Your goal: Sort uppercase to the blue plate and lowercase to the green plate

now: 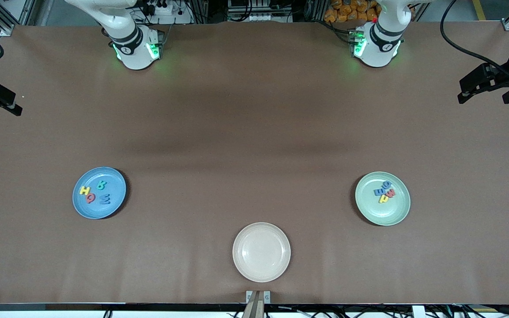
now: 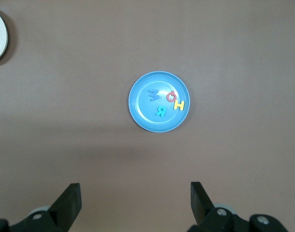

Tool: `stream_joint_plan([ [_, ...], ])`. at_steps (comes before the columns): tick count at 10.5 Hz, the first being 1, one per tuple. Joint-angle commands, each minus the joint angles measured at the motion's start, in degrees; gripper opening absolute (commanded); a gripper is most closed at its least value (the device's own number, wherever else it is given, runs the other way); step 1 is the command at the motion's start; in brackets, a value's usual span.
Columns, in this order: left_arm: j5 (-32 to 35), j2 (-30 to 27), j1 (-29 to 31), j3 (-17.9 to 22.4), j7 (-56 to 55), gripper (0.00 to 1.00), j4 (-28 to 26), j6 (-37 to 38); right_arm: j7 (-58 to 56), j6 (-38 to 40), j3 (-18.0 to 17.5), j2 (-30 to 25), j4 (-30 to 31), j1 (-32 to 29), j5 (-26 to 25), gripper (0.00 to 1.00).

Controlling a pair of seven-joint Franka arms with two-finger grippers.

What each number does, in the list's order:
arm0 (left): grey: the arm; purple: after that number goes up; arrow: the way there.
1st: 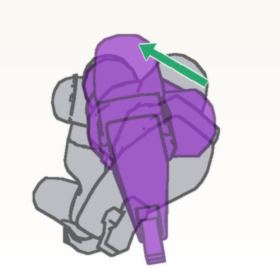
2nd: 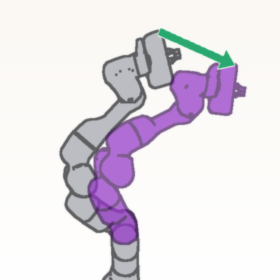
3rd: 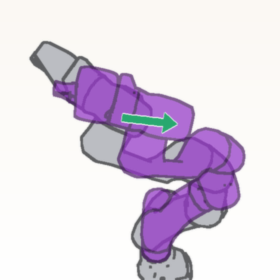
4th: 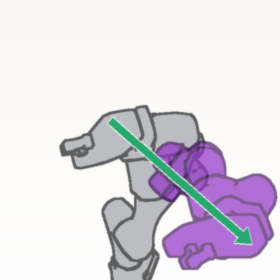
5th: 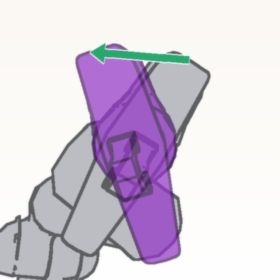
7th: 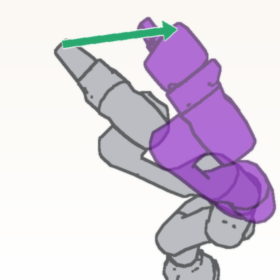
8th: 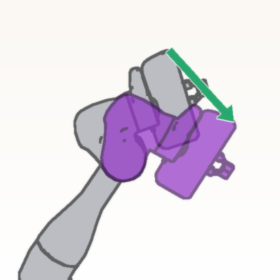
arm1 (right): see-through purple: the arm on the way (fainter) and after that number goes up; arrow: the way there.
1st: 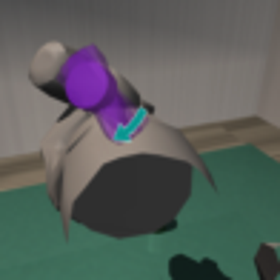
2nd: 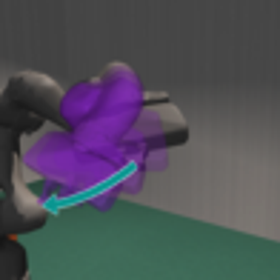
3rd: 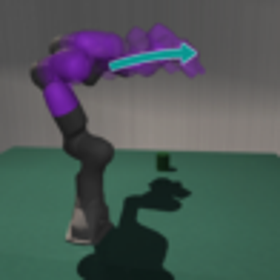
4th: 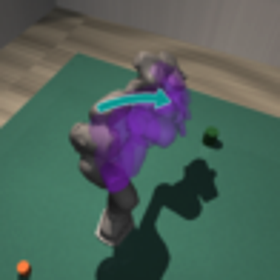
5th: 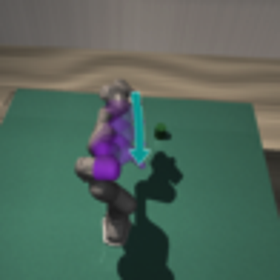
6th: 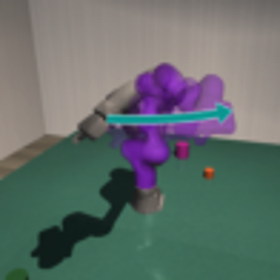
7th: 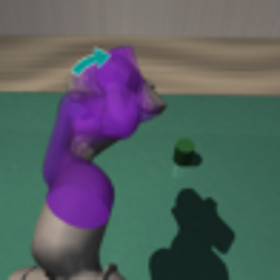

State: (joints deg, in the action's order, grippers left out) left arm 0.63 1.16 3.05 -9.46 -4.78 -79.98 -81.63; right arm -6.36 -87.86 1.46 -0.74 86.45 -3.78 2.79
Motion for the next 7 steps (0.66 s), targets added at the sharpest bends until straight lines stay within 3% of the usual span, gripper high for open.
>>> stream_joint_plan([
  [1,-0.3,1.0,-0.4,0.2,-0.8,1.0,1.8,1.3,0.7,0.6,0.3,0.3,-1.2,-0.1,-0.1,1.0],
  [7,-0.2,1.2,0.4,0.8,-0.9,1.0,1.8,1.0,0.1,0.9,0.4,0.1,-1.0,-1.1,-0.1,1.0],
])
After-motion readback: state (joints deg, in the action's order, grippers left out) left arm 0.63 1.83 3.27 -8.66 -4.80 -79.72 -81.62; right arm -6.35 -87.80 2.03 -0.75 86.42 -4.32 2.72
